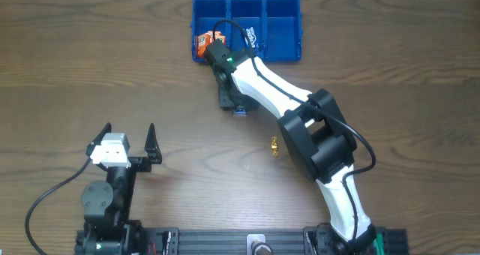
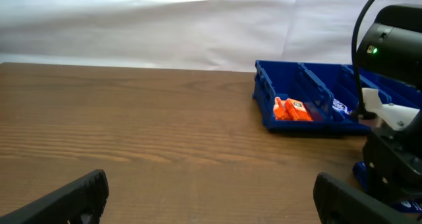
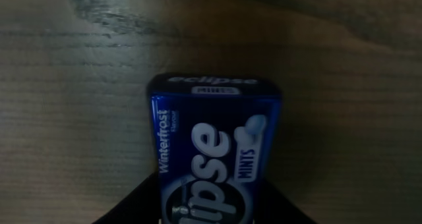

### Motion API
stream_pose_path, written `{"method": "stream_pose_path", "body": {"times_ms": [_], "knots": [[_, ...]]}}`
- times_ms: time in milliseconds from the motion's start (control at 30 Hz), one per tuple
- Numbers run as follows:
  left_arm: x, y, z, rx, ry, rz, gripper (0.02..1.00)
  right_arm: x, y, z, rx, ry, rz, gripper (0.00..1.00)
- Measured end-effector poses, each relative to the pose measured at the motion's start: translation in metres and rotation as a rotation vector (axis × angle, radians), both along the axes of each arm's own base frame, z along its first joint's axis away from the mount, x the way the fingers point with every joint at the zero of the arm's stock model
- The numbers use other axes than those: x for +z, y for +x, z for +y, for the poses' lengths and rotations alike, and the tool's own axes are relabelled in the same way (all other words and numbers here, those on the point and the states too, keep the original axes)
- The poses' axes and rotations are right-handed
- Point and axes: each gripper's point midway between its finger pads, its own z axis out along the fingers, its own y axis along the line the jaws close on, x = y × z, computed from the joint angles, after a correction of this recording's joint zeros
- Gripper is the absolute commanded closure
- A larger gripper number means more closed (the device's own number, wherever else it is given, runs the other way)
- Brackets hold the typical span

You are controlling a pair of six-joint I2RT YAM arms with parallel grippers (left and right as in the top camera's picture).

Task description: Sort Candies Into Trays

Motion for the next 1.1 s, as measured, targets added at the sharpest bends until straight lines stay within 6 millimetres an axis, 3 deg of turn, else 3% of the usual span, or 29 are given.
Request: {"method": "stream_pose_path", "body": {"times_ms": [100,200,300,367,400,500,567,633,700,733,867,900,967,1000,1100], "knots": [[0.000,0.000,0.000,0.000,0.000,0.000,0.023,0.000,0.001,0.001,-0.005,0.003,-0.004,0.779],[0.000,0.000,0.000,0.000,0.000,0.000,0.020,0.000,0.001,0.001,-0.003,0.005,-0.005,0.779],[0.000,0.000,0.000,0.000,0.000,0.000,0.020,0.014,0.003,-0.001,-0.003,0.004,-0.030,0.783],[0.000,0.000,0.000,0.000,0.000,0.000,0.020,0.061,0.010,-0.005,-0.001,0.014,-0.104,0.781],[0.000,0.000,0.000,0.000,0.000,0.000,0.020,0.104,0.023,-0.005,0.001,0.039,-0.168,0.781],[0.000,0.000,0.000,0.000,0.000,0.000,0.023,0.216,0.080,-0.012,-0.024,0.146,-0.441,0.783],[0.000,0.000,0.000,0.000,0.000,0.000,0.020,0.274,0.113,-0.029,-0.032,0.175,-0.618,0.783],[0.000,0.000,0.000,0.000,0.000,0.000,0.020,0.290,0.142,-0.032,-0.021,0.186,-0.730,0.781],[0.000,0.000,0.000,0.000,0.000,0.000,0.020,0.264,0.171,-0.024,-0.002,0.167,-0.749,0.779],[0.000,0.000,0.000,0.000,0.000,0.000,0.020,0.231,0.182,-0.020,0.012,0.143,-0.711,0.779],[0.000,0.000,0.000,0.000,0.000,0.000,0.020,0.141,0.197,-0.013,0.039,0.079,-0.590,0.737],[0.000,0.000,0.000,0.000,0.000,0.000,0.020,0.127,0.196,-0.014,0.039,0.066,-0.564,0.722],[0.000,0.000,0.000,0.000,0.000,0.000,0.020,0.121,0.197,-0.018,0.035,0.058,-0.552,0.636],[0.000,0.000,0.000,0.000,0.000,0.000,0.020,0.120,0.196,-0.018,0.037,0.056,-0.547,0.487],[0.000,0.000,0.000,0.000,0.000,0.000,0.020,0.119,0.195,-0.019,0.041,0.051,-0.541,0.301]]}}
